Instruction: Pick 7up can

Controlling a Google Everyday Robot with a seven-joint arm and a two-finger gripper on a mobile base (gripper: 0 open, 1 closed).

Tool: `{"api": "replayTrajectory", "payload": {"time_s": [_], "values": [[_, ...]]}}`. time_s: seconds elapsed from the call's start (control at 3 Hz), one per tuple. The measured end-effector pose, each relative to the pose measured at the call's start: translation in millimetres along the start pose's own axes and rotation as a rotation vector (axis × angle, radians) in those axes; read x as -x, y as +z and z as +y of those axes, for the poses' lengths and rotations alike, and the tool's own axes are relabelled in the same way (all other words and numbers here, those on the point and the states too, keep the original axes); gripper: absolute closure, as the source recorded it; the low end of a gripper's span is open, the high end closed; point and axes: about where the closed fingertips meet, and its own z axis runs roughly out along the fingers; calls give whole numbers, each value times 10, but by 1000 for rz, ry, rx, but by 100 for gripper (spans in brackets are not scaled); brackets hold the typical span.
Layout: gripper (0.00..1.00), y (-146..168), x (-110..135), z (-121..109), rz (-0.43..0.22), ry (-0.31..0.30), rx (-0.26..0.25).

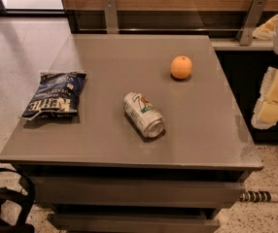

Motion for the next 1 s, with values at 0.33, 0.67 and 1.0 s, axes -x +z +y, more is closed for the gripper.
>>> {"api": "replayTrajectory", "payload": {"time_s": [0.33, 0.67, 1.0], "values": [[0, -1, 0, 0, 0, 0, 0], [0, 25, 44, -107, -9, 26, 2], [0, 182, 248, -315, -66, 104, 54]]}}
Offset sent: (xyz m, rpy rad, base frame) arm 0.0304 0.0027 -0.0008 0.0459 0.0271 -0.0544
